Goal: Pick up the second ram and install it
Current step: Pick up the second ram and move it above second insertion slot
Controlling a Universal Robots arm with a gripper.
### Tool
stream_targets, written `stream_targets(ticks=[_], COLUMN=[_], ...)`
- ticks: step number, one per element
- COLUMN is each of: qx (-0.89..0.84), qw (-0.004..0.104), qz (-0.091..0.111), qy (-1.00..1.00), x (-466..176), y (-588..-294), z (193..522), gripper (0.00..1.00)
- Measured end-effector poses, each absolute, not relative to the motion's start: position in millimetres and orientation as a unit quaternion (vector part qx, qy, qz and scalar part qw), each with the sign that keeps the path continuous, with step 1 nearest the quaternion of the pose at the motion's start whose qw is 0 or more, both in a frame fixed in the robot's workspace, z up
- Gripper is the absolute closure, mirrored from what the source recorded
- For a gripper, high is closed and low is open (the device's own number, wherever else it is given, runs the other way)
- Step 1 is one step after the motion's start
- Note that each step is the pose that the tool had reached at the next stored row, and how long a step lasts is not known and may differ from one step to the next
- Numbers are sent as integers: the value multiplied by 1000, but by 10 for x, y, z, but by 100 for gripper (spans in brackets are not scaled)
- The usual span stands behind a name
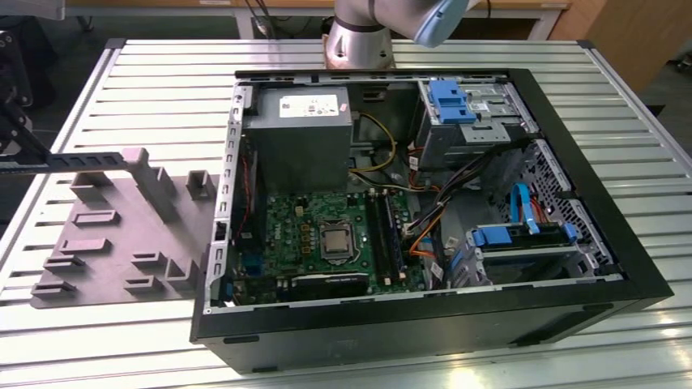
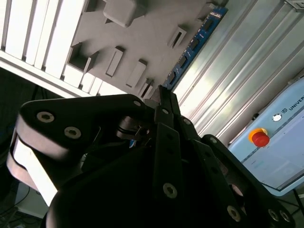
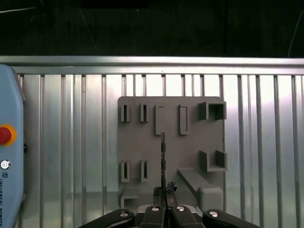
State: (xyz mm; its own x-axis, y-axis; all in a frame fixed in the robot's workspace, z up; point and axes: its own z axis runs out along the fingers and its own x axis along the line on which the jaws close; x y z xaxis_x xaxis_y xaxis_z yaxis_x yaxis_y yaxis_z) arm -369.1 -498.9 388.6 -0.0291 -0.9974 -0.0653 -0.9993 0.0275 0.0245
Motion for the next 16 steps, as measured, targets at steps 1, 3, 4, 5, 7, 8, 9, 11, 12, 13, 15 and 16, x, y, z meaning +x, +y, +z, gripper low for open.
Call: stream_targets(ticks=[1, 3, 4, 5, 7, 8, 9, 11, 12, 13, 15, 16], qx=[-697, -697, -697, -697, -697, -697, -697, -697, -697, -697, -697, -697], qw=[15, 15, 15, 16, 16, 16, 16, 16, 16, 16, 16, 16], qz=[32, 32, 32, 32, 32, 32, 32, 32, 32, 32, 32, 32], qy=[717, 717, 717, 717, 717, 717, 717, 717, 717, 717, 717, 717], x=[-3687, -3676, -3671, -3667, -3654, -3647, -3640, -3622, -3612, -3603, -3581, -3571], y=[-4989, -4989, -4989, -4989, -4989, -4989, -4989, -4989, -4989, -4989, -4989, -4989], z=[3886, 3886, 3886, 3886, 3887, 3886, 3886, 3886, 3886, 3886, 3886, 3886], gripper=[88, 88, 88, 88, 88, 88, 88, 88, 88, 88, 88, 88])
